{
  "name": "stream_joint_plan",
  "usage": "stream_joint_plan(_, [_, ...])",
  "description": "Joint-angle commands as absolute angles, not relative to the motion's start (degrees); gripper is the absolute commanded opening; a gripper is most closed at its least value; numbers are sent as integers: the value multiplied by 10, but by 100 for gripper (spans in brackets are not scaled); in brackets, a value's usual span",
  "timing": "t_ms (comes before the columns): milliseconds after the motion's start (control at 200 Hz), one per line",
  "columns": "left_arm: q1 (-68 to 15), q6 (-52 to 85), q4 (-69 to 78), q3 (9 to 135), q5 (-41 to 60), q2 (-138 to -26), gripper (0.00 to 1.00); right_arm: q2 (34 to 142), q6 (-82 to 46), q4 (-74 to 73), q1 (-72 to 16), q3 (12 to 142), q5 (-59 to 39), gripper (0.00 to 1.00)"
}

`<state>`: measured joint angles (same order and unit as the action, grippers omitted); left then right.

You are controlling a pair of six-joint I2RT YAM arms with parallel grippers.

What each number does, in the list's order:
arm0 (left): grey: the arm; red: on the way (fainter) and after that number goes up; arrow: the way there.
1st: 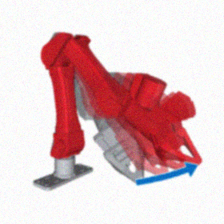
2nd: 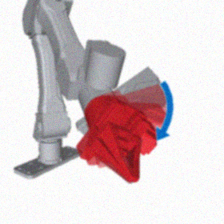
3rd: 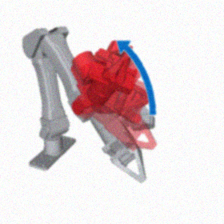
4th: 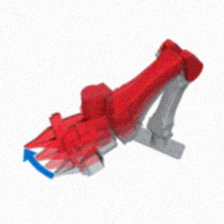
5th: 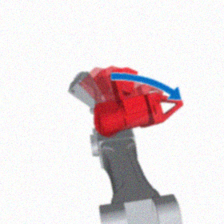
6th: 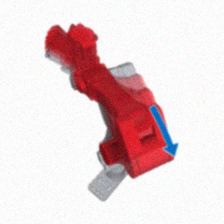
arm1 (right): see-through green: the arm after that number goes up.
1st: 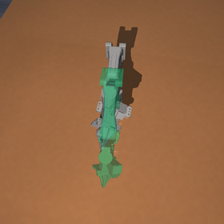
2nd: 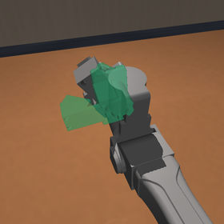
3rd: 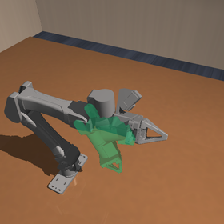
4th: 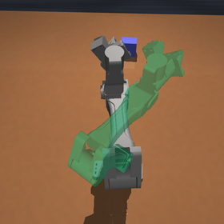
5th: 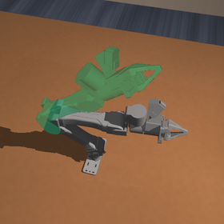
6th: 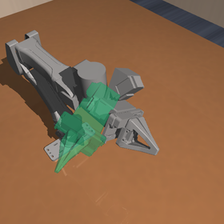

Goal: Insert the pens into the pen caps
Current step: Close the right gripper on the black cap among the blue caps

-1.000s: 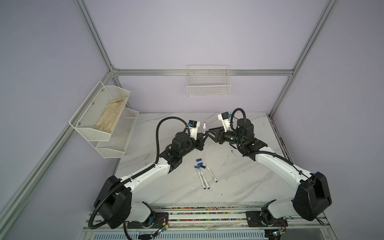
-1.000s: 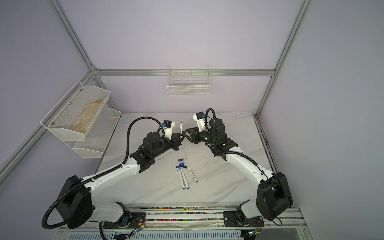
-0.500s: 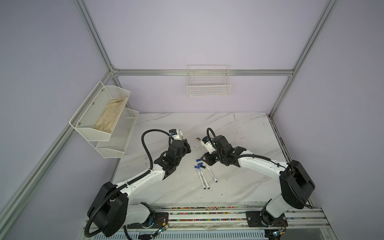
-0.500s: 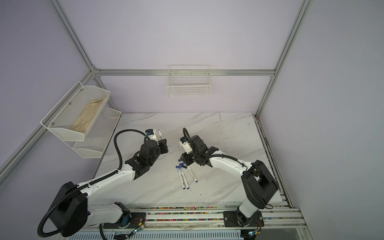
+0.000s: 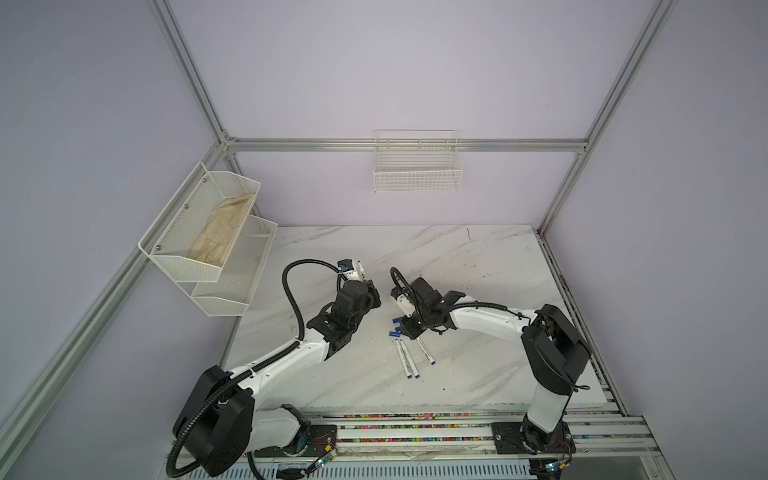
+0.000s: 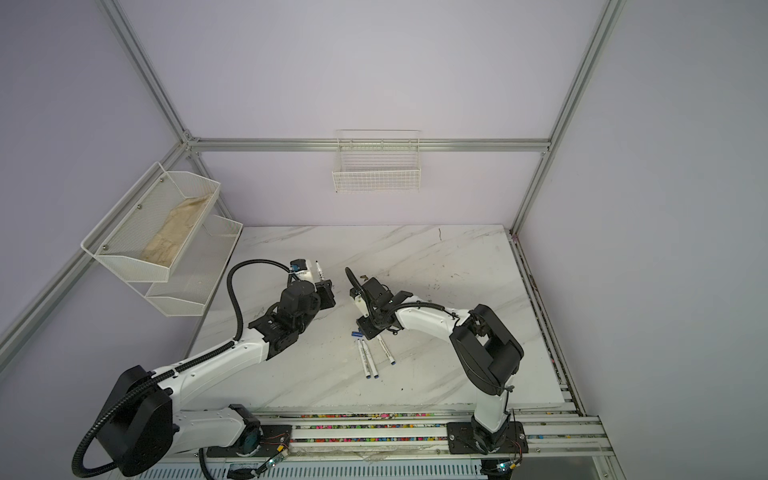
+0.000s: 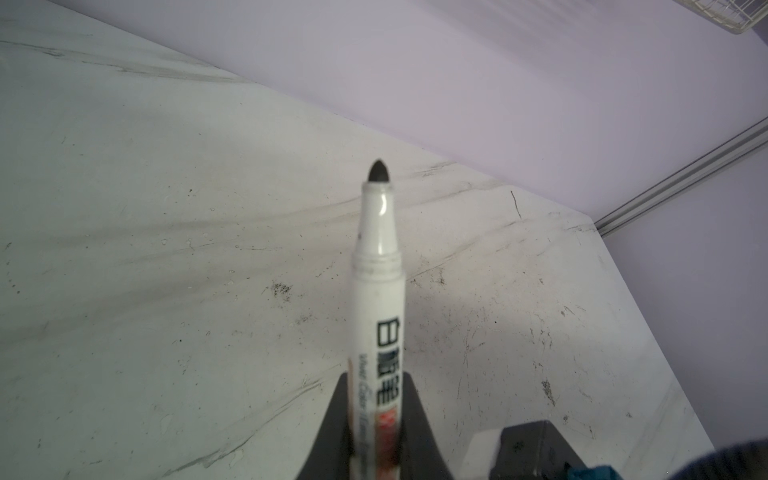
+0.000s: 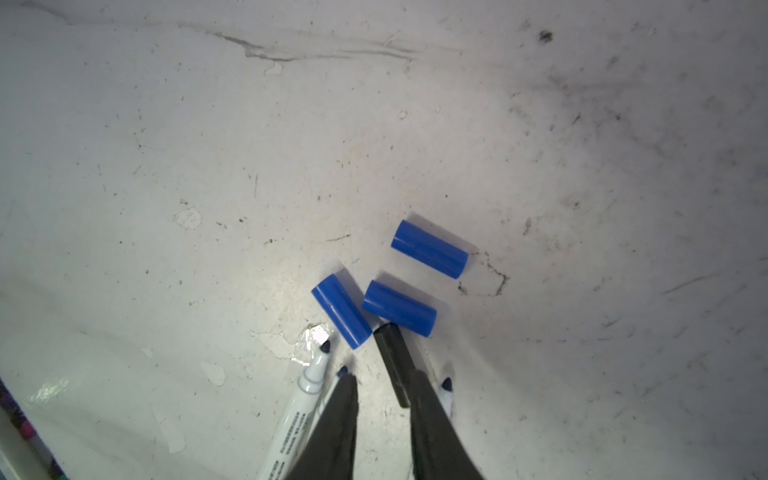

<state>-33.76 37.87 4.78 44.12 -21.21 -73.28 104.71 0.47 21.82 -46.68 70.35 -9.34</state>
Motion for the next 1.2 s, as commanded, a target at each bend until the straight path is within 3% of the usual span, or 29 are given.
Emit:
stream_joint_plan(0, [-337,363,58,422,-214,-713,0,1065,22,248,-472,722,-76,25])
stream_joint_plan(765, [-337,346,55,420,-206,-714,0,1109,22,252,-485,724,-50,23])
stream_joint_plan(1045, [-337,345,54,424,-192,-721,0,1124,23,260,-500,731,-30,17])
stream_joint_plan(1195, [-337,341,52,427,-187,-719,0,1115,19,259,-501,731,-27,10])
